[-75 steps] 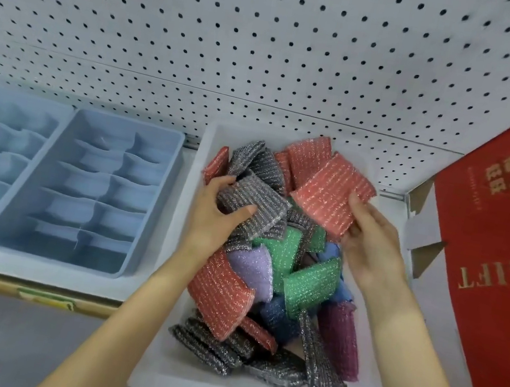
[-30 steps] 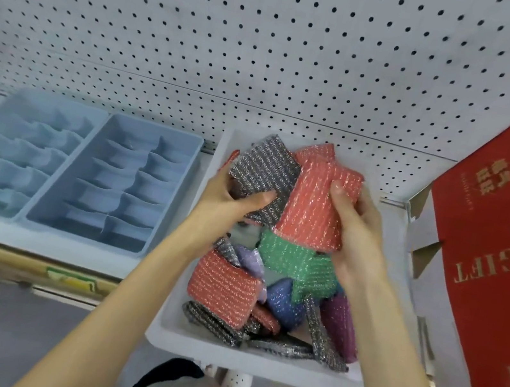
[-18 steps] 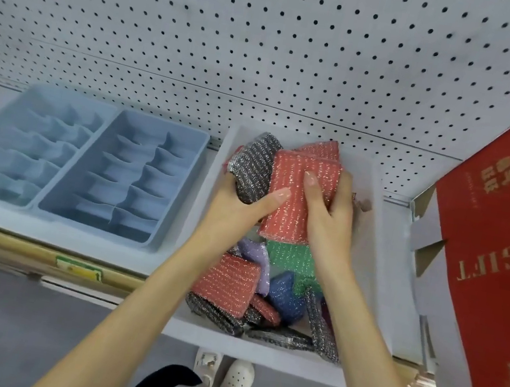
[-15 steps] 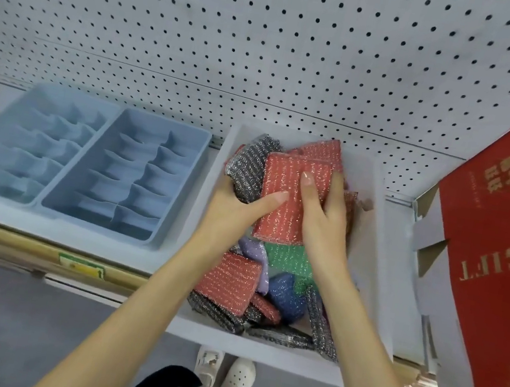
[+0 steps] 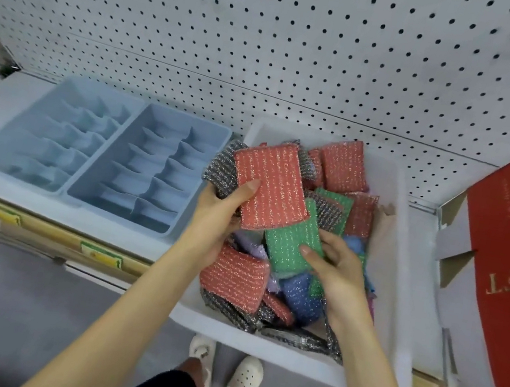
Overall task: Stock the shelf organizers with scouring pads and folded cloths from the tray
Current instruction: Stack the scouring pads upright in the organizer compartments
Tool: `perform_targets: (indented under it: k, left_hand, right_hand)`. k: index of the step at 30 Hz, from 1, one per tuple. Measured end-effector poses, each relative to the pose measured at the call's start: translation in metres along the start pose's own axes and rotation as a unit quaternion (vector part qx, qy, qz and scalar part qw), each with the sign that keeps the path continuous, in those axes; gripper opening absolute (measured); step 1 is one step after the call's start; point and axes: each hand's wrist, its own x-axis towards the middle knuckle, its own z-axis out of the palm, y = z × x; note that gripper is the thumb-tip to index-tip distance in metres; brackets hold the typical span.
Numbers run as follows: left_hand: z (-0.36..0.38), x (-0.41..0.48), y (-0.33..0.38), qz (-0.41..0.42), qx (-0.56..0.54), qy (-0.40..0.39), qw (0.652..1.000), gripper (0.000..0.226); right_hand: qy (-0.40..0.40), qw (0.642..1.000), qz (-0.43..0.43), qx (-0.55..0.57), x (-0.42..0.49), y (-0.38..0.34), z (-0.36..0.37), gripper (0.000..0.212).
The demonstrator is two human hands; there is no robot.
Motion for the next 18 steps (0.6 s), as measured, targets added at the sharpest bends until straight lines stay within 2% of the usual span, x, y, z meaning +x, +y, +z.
perform_targets:
  k: [6, 10, 14, 18]
  left_hand:
    - [-0.014, 0.013, 0.026, 0.013, -0.059, -0.052, 0.997, 0.066]
    - [-0.044, 0.029, 0.053, 0.03, -0.087, -0.08, 0.993, 0.069]
    - [-0.118, 0.065, 0.092, 0.047, -0.141, -0.048, 0.988, 0.047]
    - [-0.233, 0.111, 0.131, 0.087, -0.065, 0.003, 0.994, 0.026]
  right_hand:
    - [0.047, 0.999, -0.022, 0.017, -0.001, -0.025, 0.015, 0.037]
    - [0.084, 0.995, -0.056, 0.006, 0.004, -0.044, 0.044, 0.035]
    - [0.137, 0.987, -0.081, 0.014, 0.019, -0.063, 0.094, 0.033]
    - [0.161, 0.982, -0.094, 0.043, 0.048, -0.075, 0.168, 0.033]
